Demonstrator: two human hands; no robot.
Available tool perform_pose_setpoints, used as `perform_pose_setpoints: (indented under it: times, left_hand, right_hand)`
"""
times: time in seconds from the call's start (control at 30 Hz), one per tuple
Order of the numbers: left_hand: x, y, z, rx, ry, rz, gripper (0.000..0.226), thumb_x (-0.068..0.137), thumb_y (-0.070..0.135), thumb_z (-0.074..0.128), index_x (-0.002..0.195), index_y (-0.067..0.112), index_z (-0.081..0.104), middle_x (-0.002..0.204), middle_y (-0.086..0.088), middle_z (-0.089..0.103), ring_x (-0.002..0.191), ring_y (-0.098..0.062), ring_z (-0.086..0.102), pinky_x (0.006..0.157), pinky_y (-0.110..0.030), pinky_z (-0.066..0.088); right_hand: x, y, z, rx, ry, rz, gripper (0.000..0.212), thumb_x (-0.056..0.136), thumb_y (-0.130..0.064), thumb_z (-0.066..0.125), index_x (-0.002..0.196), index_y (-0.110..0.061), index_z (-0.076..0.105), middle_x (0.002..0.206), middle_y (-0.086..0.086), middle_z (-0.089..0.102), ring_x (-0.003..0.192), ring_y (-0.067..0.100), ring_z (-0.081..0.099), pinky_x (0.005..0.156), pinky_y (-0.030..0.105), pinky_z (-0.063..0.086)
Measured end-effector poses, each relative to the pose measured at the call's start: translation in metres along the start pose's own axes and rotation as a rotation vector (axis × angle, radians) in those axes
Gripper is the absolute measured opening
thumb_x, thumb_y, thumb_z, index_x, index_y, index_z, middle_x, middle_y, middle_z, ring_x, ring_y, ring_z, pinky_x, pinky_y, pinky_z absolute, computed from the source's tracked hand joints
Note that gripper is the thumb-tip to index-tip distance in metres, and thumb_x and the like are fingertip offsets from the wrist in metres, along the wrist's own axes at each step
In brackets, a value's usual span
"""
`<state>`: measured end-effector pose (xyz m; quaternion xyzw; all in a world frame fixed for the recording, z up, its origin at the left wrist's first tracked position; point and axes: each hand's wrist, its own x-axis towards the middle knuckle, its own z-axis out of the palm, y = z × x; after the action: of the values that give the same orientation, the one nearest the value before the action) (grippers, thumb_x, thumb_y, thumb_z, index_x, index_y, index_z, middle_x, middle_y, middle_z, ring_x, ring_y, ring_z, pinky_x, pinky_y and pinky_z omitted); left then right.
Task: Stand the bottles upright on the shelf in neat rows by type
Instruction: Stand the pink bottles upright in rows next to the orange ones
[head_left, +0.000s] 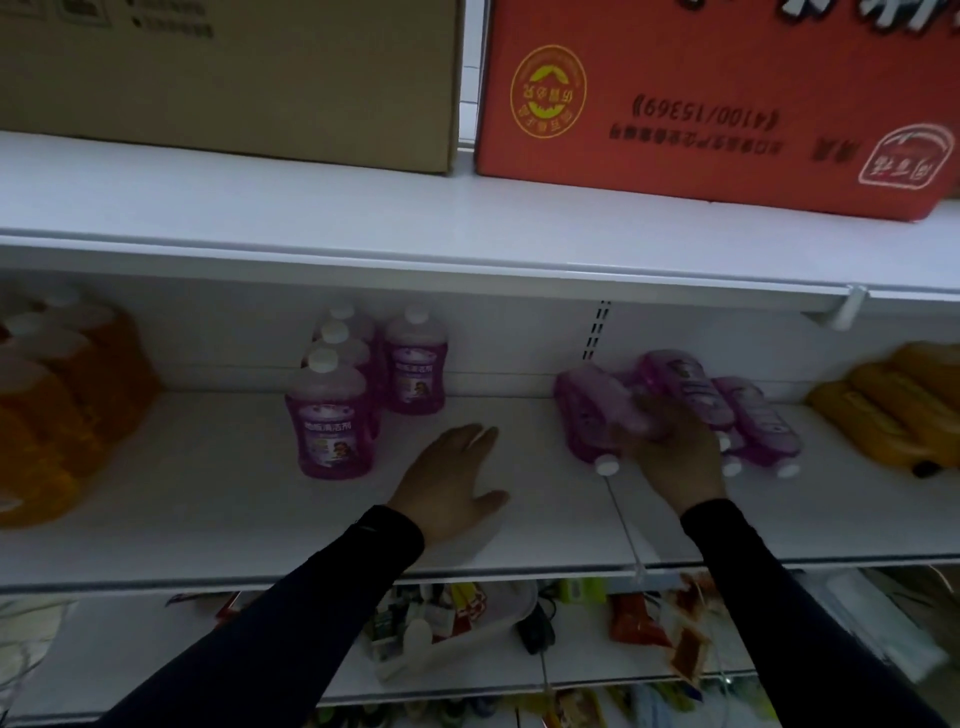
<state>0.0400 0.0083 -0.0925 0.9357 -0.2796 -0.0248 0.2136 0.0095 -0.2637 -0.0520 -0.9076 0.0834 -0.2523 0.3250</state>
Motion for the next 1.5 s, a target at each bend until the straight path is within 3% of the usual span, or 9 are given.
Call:
perform_pose_setpoints:
  times: [0.17, 0.3, 0.5, 0.7, 0.87, 0.97, 1.07, 1.4, 1.5]
  left_hand:
    - [0.017, 0.032, -0.011, -0.121, 0.129, 0.06, 0.096, 0.082, 0.055, 0.066, 0.154, 0.03, 0.007, 0.161, -0.004, 0.011, 0.146, -0.019, 0.012, 0.117, -0.031, 0.018]
    - [0.003, 0.028, -0.006, -0.316, -0.055, 0.064, 0.055, 0.077, 0.057, 0.069, 0.12, 0.023, 0.06, 0.118, -0.001, 0.064, 0.107, -0.018, 0.059, 0.091, -0.036, 0.048]
    - [-0.022, -0.002, 0.003, -0.587, 0.054, -0.102, 0.053, 0.071, 0.058, 0.069, 0.115, 0.028, 0.06, 0.109, 0.01, 0.067, 0.098, -0.006, 0.063, 0.09, -0.034, 0.051]
    - [-0.045, -0.038, 0.003, -0.751, 0.042, -0.169, 0.057, 0.083, 0.049, 0.066, 0.135, 0.04, 0.047, 0.128, 0.017, 0.061, 0.115, -0.002, 0.057, 0.104, -0.035, 0.045]
    - [-0.058, -0.049, -0.001, -0.399, 0.079, -0.108, 0.046, 0.09, 0.058, 0.051, 0.132, 0.042, 0.043, 0.133, 0.008, 0.056, 0.117, -0.008, 0.053, 0.097, -0.025, 0.044]
    - [-0.075, -0.065, 0.012, -0.057, 0.012, -0.196, 0.08, 0.088, 0.069, 0.041, 0.151, 0.021, 0.024, 0.156, -0.002, 0.027, 0.141, -0.018, 0.027, 0.11, -0.021, 0.02]
    - [-0.084, -0.071, 0.024, 0.171, 0.026, -0.143, 0.085, 0.092, 0.069, 0.028, 0.153, 0.011, 0.017, 0.161, -0.006, 0.014, 0.147, -0.017, 0.012, 0.117, -0.026, 0.004]
    - [-0.086, -0.071, 0.029, 0.27, 0.064, -0.119, 0.082, 0.093, 0.068, 0.023, 0.154, 0.014, 0.013, 0.162, -0.006, 0.009, 0.148, -0.017, 0.007, 0.119, -0.029, -0.003]
    - [-0.086, -0.071, 0.029, 0.262, 0.074, -0.115, 0.082, 0.093, 0.068, 0.024, 0.154, 0.013, 0.013, 0.161, -0.007, 0.01, 0.148, -0.018, 0.007, 0.12, -0.03, -0.002]
  right_hand:
    - [0.0, -0.043, -0.029, 0.027, -0.345, -0.098, 0.026, 0.074, -0.039, 0.08, 0.098, -0.037, 0.072, 0.088, -0.022, 0.062, 0.074, -0.018, 0.053, 0.069, -0.005, 0.032]
    - [-0.001, -0.072, -0.018, -0.052, -0.542, -0.222, 0.025, 0.072, -0.053, 0.076, 0.09, -0.037, 0.071, 0.079, -0.033, 0.061, 0.081, -0.019, 0.055, 0.069, -0.003, 0.034]
    - [0.002, -0.093, 0.018, -0.007, -0.611, -0.27, 0.058, 0.06, -0.082, 0.062, 0.108, -0.049, 0.056, 0.105, -0.03, 0.058, 0.098, -0.009, 0.053, 0.083, 0.013, 0.042]
    - [-0.012, -0.079, 0.06, 0.308, -0.824, -0.131, 0.081, 0.053, -0.059, 0.084, 0.122, -0.058, 0.04, 0.118, -0.024, 0.059, 0.105, -0.002, 0.061, 0.081, 0.018, 0.053]
    - [-0.025, -0.066, 0.096, 0.384, -0.703, -0.067, 0.068, 0.054, -0.054, 0.083, 0.111, -0.052, 0.044, 0.109, -0.016, 0.064, 0.092, -0.003, 0.065, 0.072, 0.017, 0.054]
    - [-0.02, -0.066, 0.113, 0.403, -0.61, -0.048, 0.058, 0.063, -0.038, 0.086, 0.102, -0.053, 0.046, 0.102, -0.016, 0.066, 0.085, -0.003, 0.067, 0.069, 0.014, 0.052]
    - [-0.01, -0.072, 0.13, 0.434, -0.552, -0.039, 0.061, 0.071, -0.023, 0.084, 0.11, -0.049, 0.045, 0.102, -0.019, 0.064, 0.084, -0.006, 0.065, 0.067, 0.009, 0.049]
    - [0.011, -0.098, 0.176, 0.453, -0.512, -0.075, 0.075, 0.082, -0.013, 0.074, 0.145, -0.019, 0.034, 0.112, -0.01, 0.061, 0.089, -0.002, 0.062, 0.076, 0.003, 0.045]
    - [0.011, -0.101, 0.182, 0.393, -0.512, -0.115, 0.082, 0.086, -0.016, 0.069, 0.152, -0.015, 0.021, 0.13, 0.003, 0.058, 0.106, 0.018, 0.062, 0.095, 0.025, 0.048]
